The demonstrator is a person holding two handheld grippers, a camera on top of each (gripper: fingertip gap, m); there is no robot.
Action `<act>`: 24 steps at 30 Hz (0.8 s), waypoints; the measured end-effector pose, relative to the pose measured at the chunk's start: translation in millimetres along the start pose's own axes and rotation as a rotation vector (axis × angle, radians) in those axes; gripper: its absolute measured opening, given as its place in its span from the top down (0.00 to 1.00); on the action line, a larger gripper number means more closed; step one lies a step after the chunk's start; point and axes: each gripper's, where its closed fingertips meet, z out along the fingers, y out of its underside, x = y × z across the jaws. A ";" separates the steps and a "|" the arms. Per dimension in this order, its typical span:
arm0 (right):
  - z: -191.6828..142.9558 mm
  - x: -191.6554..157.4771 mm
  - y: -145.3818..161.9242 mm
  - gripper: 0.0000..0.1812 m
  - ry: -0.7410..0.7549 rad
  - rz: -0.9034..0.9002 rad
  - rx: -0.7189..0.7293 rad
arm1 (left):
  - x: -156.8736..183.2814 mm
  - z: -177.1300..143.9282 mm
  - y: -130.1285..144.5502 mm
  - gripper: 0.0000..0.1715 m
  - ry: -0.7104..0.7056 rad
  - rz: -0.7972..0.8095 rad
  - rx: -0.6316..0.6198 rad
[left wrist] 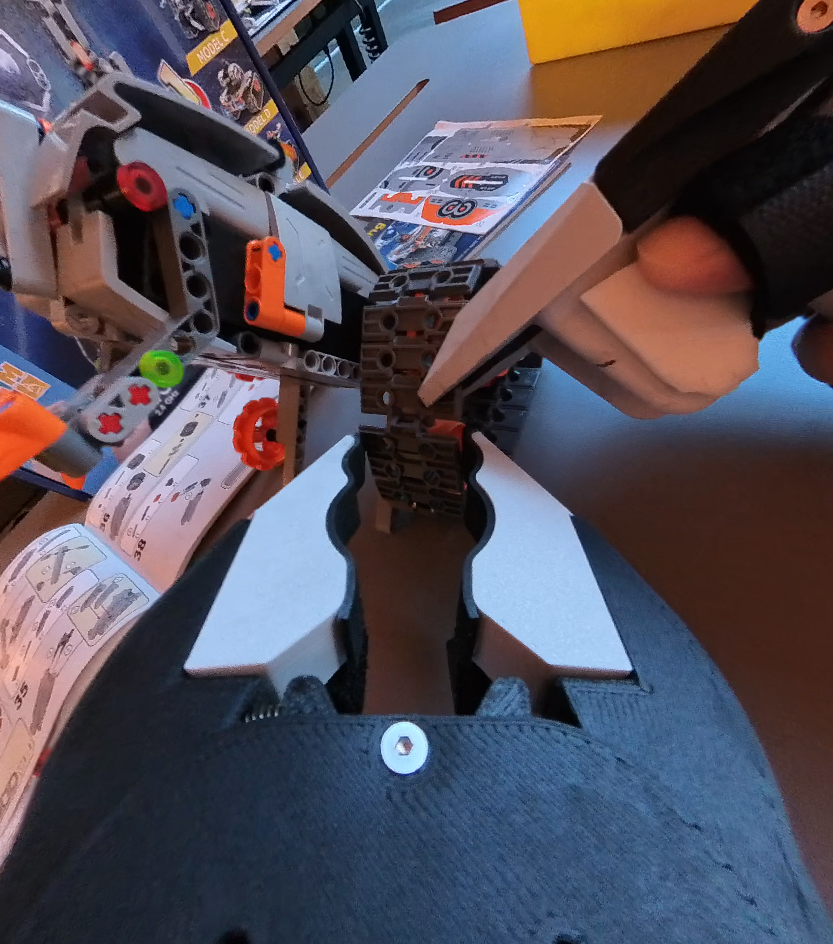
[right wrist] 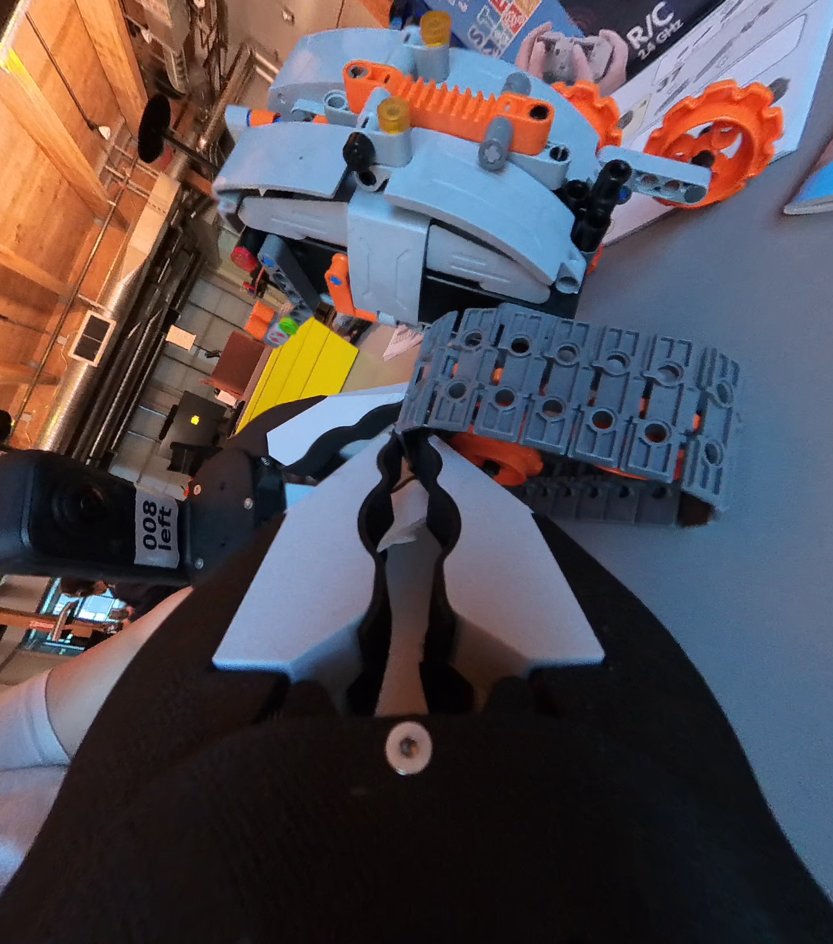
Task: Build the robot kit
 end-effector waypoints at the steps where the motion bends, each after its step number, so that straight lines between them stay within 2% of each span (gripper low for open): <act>1: 0.0 0.4 -1.3 0.97 0.007 -0.002 0.012 | -0.5 0.9 -0.2 0.79 -0.002 -0.003 0.002; 15: -4.8 9.3 -8.5 0.96 0.194 -0.130 0.039 | 0.5 9.1 -3.2 0.79 0.010 -0.003 0.013; 17: -7.3 14.6 -9.6 0.92 0.250 -0.161 0.041 | 1.1 10.0 -4.0 0.79 0.010 0.003 0.015; 24: -11.1 16.6 -13.5 0.92 0.289 -0.191 0.099 | 2.2 12.7 -5.8 0.79 0.010 0.008 0.018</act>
